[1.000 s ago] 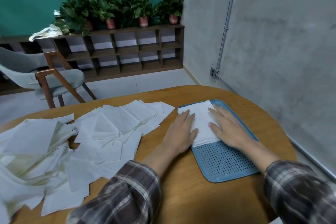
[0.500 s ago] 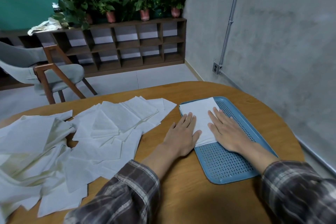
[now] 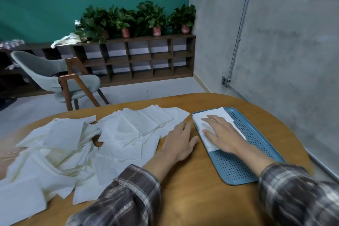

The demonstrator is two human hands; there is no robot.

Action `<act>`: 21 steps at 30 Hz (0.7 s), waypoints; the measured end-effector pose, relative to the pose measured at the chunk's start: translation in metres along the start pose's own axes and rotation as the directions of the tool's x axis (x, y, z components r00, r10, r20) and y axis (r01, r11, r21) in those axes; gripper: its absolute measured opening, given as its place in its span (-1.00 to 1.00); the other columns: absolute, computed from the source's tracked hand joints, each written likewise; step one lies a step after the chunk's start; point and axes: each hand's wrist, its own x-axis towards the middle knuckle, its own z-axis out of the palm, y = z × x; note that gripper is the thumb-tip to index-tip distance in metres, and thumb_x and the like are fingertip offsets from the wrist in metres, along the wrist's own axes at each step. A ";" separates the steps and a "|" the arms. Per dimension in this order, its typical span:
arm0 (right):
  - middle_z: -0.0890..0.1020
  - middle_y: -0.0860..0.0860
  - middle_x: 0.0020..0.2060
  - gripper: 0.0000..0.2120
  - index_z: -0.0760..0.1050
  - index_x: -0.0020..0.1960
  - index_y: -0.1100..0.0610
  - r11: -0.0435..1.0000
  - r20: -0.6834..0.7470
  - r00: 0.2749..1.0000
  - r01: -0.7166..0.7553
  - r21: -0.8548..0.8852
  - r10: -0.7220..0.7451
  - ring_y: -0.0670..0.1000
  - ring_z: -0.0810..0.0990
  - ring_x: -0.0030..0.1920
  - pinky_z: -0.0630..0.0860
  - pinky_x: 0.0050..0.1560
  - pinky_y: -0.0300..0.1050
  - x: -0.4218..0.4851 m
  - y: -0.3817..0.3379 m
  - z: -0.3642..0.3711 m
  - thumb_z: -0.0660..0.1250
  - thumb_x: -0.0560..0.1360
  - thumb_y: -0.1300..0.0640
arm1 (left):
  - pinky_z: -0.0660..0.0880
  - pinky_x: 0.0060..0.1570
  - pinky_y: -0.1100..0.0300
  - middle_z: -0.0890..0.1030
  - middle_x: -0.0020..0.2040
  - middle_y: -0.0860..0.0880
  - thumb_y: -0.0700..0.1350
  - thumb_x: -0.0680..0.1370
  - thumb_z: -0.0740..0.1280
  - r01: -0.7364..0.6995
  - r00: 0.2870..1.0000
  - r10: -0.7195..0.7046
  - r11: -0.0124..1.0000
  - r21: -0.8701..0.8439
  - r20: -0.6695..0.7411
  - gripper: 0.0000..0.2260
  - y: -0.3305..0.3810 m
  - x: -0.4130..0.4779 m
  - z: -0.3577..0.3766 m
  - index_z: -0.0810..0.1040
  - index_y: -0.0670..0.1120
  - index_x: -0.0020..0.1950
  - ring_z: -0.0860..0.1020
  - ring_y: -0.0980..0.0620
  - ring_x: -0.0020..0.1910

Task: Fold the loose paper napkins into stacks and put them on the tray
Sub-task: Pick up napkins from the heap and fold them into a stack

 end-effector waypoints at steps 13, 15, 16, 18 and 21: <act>0.34 -0.13 0.54 -0.53 0.35 0.59 -0.05 0.974 0.022 0.992 0.121 0.193 -0.128 -0.06 0.28 0.56 0.28 0.44 -0.18 0.012 -0.129 0.074 0.27 0.69 0.03 | 0.23 0.55 -0.01 0.28 0.64 -0.09 -0.01 0.69 0.25 0.174 0.978 -0.142 0.961 0.215 -0.154 -0.57 -0.136 -0.102 -0.051 0.37 -0.08 0.55 0.21 -0.08 0.63; 0.40 -0.14 0.51 -0.58 0.43 0.53 -0.03 0.962 -0.035 0.992 0.128 0.243 -0.123 -0.05 0.34 0.53 0.34 0.44 -0.15 0.016 -0.142 0.091 0.29 0.68 0.08 | 0.21 0.53 -0.03 0.25 0.66 -0.07 0.00 0.71 0.21 0.172 0.977 -0.145 0.971 0.169 -0.157 -0.59 -0.149 -0.117 -0.044 0.38 -0.07 0.55 0.19 -0.07 0.65; 0.43 -0.12 0.49 -0.60 0.47 0.50 -0.02 0.956 -0.072 0.991 0.127 0.265 -0.111 -0.03 0.37 0.51 0.38 0.45 -0.09 0.019 -0.146 0.098 0.29 0.67 0.12 | 0.20 0.54 -0.03 0.24 0.67 -0.05 0.02 0.72 0.20 0.167 0.975 -0.143 0.976 0.138 -0.168 -0.59 -0.152 -0.121 -0.039 0.38 -0.05 0.56 0.18 -0.06 0.66; 0.48 -0.08 0.44 -0.64 0.52 0.45 0.02 0.948 -0.150 0.986 0.118 0.295 -0.076 0.01 0.41 0.46 0.37 0.41 -0.11 0.029 -0.154 0.106 0.30 0.66 0.17 | 0.17 0.58 -0.02 0.22 0.69 -0.03 0.05 0.72 0.17 0.165 0.971 -0.145 0.982 0.090 -0.192 -0.58 -0.156 -0.126 -0.033 0.35 -0.01 0.58 0.14 -0.04 0.68; 0.53 -0.05 0.38 -0.68 0.57 0.39 0.07 0.938 -0.221 0.975 0.082 0.337 -0.006 0.01 0.45 0.40 0.26 0.26 -0.30 0.042 -0.163 0.107 0.31 0.66 0.22 | 0.13 0.59 0.01 0.20 0.70 -0.02 0.06 0.73 0.15 0.168 0.965 -0.150 0.983 0.067 -0.216 -0.57 -0.160 -0.129 -0.027 0.34 0.02 0.60 0.11 -0.02 0.69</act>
